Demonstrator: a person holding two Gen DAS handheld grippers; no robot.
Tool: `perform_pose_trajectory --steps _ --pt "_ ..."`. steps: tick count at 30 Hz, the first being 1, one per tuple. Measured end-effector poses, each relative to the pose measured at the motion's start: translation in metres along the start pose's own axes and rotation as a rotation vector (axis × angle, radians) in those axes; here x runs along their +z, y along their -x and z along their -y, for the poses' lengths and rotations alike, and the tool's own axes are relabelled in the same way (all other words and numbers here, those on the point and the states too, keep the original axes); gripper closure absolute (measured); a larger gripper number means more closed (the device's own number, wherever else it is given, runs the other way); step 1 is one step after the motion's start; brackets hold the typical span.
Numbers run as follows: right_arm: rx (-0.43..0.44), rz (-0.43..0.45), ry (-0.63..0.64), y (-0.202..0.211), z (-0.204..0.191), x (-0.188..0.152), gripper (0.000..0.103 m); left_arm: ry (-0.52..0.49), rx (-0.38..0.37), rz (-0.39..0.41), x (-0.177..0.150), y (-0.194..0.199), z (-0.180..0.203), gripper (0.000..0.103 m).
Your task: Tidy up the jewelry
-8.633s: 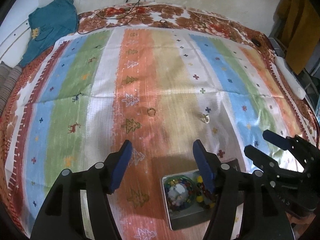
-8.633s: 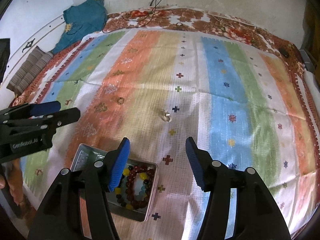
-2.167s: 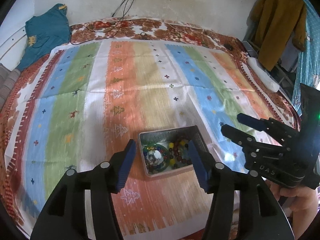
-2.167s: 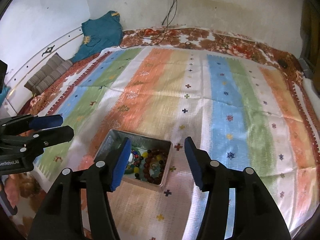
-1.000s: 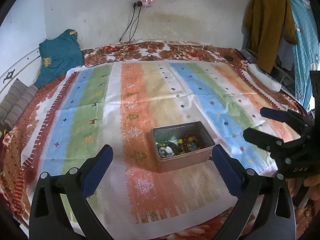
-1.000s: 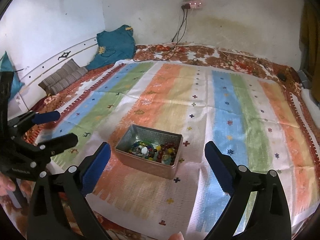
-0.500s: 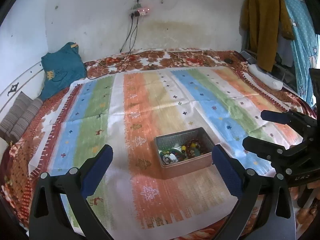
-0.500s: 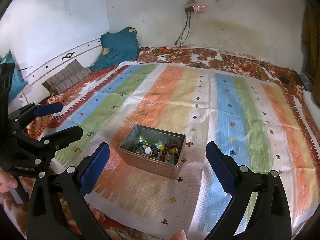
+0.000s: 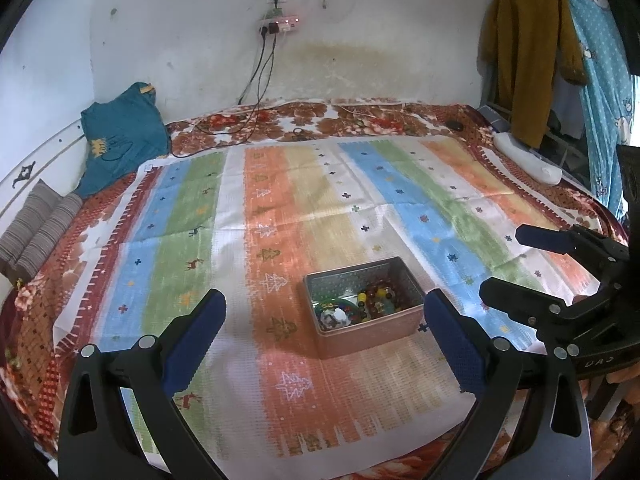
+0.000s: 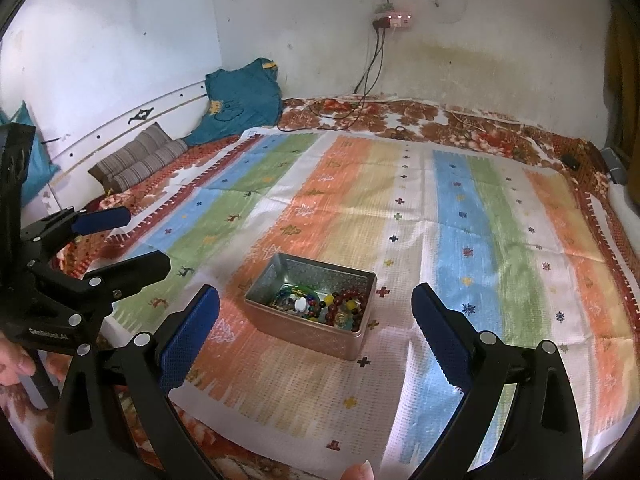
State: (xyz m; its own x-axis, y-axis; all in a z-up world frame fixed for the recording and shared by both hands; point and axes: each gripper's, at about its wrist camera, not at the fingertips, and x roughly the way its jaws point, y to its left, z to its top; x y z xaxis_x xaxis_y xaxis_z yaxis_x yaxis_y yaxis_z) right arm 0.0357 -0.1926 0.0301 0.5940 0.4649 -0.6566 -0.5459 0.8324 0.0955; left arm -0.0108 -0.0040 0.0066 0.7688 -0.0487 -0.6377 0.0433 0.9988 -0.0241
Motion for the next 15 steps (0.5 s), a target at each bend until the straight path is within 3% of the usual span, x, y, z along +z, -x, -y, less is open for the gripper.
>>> perform_pose_trajectory --steps 15 --pt "0.006 -0.004 -0.013 0.0009 0.0018 0.0001 0.005 -0.019 0.003 -0.017 0.0001 -0.0028 0.0064 0.006"
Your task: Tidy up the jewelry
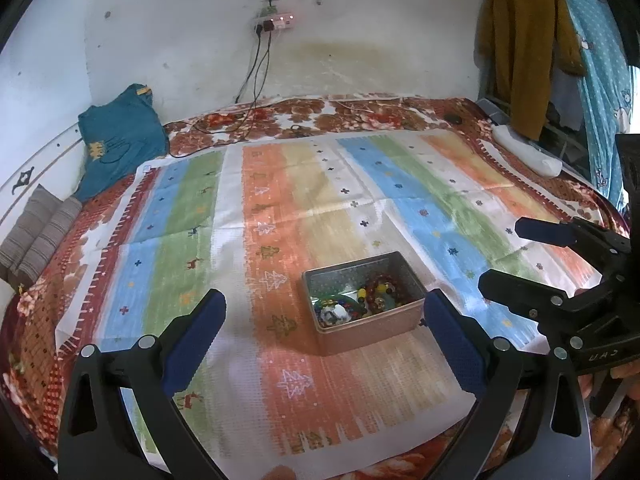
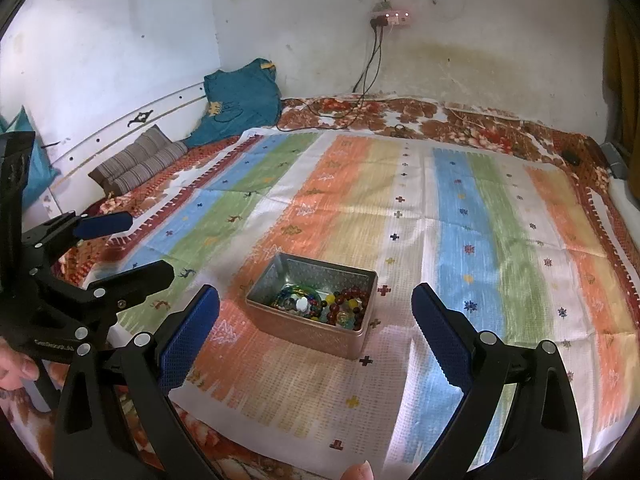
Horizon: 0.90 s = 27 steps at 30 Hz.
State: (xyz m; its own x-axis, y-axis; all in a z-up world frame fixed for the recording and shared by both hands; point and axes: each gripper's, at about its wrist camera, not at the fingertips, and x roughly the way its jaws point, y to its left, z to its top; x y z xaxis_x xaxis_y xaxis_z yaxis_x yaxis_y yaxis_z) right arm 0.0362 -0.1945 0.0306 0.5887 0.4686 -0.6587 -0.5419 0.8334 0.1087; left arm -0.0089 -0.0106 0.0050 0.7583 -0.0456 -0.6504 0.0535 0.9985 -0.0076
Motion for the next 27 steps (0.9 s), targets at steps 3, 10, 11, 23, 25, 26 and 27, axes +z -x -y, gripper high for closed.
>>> perform_pose_trajectory --steps 3,10,11,23,25,26,27 --pt "-0.001 -0.001 0.001 -0.0001 -0.0002 0.0002 0.005 0.002 0.007 0.002 0.0001 -0.0002 0.0008 0.006" --pt "-0.001 -0.005 0.005 -0.0014 -0.0008 -0.0007 0.005 0.006 0.031 -0.009 0.0003 -0.0021 0.0006 0.006" --pt "-0.001 -0.005 0.005 -0.0012 -0.0006 -0.0005 0.005 0.007 0.036 -0.011 0.0005 -0.0025 0.0003 0.006" --pt "-0.002 -0.002 0.007 -0.0015 -0.0019 -0.0023 0.005 0.013 0.008 0.018 -0.0024 0.0018 0.0008 0.006" --pt "-0.003 -0.001 0.006 -0.0016 -0.0020 -0.0026 0.005 0.015 0.001 0.023 -0.0021 0.0025 0.0007 0.006" --pt "-0.003 -0.002 0.006 -0.0017 -0.0020 -0.0027 0.005 0.017 -0.002 0.025 -0.0019 0.0029 0.0005 0.006" --pt "-0.002 -0.003 0.008 -0.0015 -0.0014 -0.0025 0.005 0.018 -0.002 0.028 -0.0018 0.0032 0.0002 0.006"
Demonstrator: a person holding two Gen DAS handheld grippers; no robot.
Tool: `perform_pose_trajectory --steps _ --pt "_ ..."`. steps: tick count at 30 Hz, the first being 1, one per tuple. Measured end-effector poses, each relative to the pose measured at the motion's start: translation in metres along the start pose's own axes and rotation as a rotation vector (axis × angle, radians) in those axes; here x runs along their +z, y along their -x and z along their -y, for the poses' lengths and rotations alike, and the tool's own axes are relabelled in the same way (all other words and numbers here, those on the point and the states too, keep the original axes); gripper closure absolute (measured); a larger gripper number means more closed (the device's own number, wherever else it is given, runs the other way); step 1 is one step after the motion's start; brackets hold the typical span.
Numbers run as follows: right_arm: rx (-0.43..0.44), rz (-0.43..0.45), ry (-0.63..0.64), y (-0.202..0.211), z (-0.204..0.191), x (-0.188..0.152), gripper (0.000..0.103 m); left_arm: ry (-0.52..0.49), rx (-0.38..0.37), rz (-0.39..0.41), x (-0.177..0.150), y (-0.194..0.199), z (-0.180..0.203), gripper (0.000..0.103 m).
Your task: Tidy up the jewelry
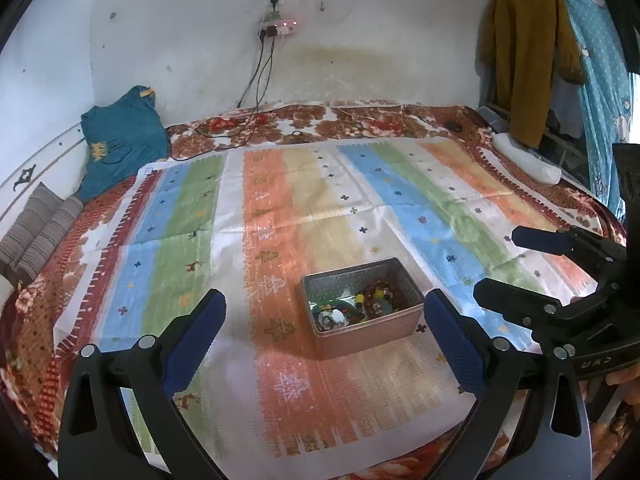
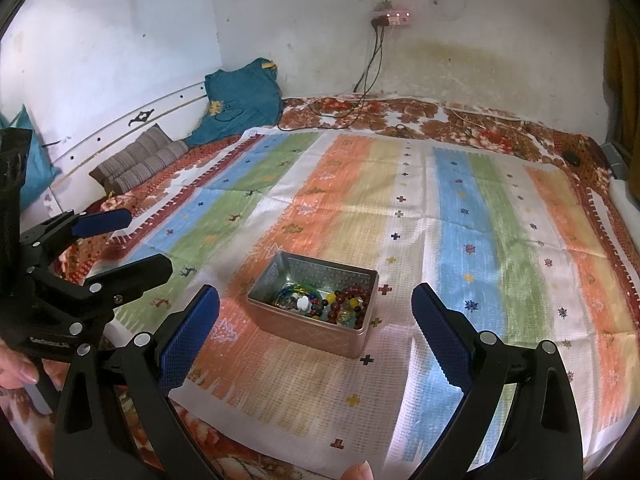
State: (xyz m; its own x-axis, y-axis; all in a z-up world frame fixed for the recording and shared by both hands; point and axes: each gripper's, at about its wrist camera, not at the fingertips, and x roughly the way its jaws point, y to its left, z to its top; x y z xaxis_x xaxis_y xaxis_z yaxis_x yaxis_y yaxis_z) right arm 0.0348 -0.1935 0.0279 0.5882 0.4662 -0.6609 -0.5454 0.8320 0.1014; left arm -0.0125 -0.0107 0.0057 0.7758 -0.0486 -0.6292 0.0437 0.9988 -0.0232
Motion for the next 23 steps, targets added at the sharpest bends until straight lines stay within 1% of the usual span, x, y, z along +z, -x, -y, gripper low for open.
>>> perform_pose_trajectory --steps 5,12,23 --pt "0.005 0.008 -0.007 0.0020 -0.0007 0.0011 0.005 0.000 0.006 0.008 0.0005 0.0016 0.0003 0.006" --pt "0.012 0.010 -0.019 0.0042 -0.0015 0.0033 0.005 0.017 -0.003 0.010 0.0015 0.0023 -0.0026 0.006" --pt "0.007 0.033 -0.026 0.0089 -0.0008 0.0017 0.005 0.045 -0.034 0.019 0.0039 0.0036 -0.0020 0.006"
